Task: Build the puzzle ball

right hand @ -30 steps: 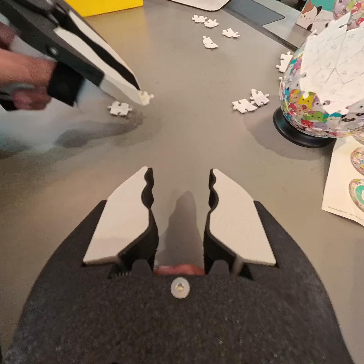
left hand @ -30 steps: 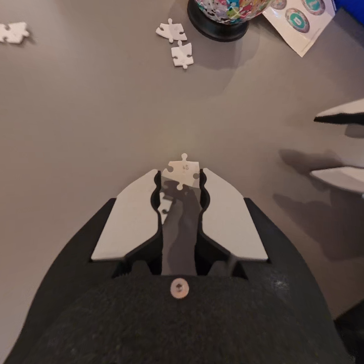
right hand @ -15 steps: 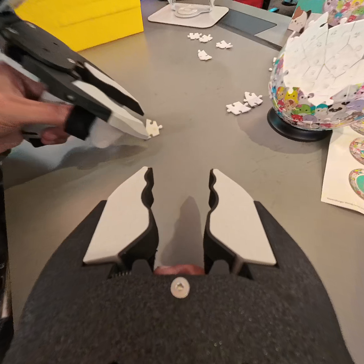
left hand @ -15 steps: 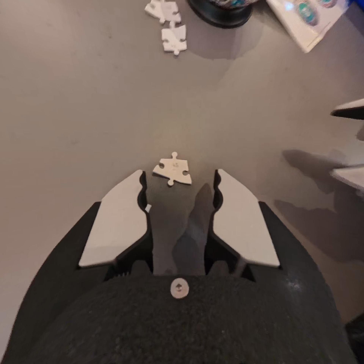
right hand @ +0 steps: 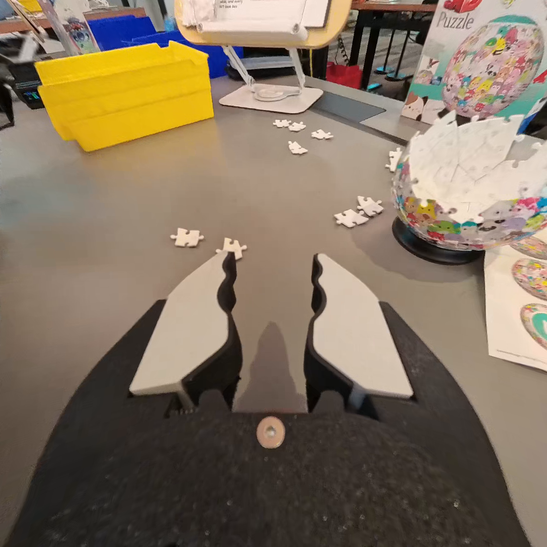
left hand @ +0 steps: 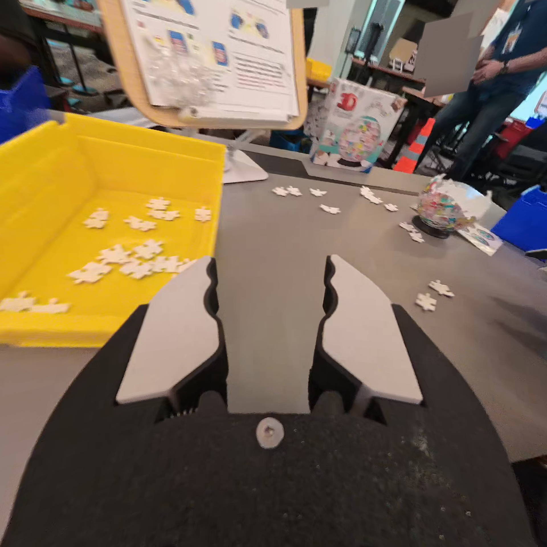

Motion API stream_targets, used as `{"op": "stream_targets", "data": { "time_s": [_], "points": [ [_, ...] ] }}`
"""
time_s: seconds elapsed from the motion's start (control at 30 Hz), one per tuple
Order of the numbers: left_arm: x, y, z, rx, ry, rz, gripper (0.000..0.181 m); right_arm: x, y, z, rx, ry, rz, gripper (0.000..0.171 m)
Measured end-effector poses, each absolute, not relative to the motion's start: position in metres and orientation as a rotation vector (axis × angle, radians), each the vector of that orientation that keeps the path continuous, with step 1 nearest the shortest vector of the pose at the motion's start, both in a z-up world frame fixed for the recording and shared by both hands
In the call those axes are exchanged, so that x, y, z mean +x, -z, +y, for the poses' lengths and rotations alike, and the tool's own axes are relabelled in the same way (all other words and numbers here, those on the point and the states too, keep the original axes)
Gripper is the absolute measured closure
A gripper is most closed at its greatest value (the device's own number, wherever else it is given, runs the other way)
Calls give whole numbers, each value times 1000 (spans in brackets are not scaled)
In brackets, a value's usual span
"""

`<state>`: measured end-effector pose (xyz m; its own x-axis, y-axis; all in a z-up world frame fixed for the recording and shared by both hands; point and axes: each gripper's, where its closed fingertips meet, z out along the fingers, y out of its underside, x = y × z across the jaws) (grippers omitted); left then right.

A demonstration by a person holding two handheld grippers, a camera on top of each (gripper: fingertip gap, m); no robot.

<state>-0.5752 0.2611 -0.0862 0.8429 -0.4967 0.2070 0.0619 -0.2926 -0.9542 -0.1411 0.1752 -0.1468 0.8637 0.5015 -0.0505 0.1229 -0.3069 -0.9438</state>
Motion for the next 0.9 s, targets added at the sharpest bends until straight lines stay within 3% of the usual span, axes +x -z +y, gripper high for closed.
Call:
{"op": "stream_targets", "data": {
  "time_s": [0.03, 0.1, 0.13, 0.2, 0.3, 0.57, 0.9],
  "points": [
    [-590, 92, 263, -1782, 548, 310, 111, -142, 149, 179, -1892, -357, -464, 121],
    [-610, 104, 267, -1773, 524, 286, 111, -137, 153, 190, -1946, -227, -408, 91],
    [-616, 109, 268, -1773, 530, 288, 111, -139, 156, 192, -1982, -209, -397, 89],
    [-626, 121, 273, -1798, 532, 293, 111, -150, 161, 196, -2045, -236, -390, 89],
    [-638, 139, 282, -1867, 528, 291, 95, -170, 165, 201, -2109, -317, -381, 91],
    [-661, 151, 287, -1810, 557, 187, 96, -212, 142, 215, -2080, -317, -501, 95],
    [-662, 151, 285, -1764, 610, 166, 102, -234, 158, 214, -2152, -326, -503, 101]
  ]
}}
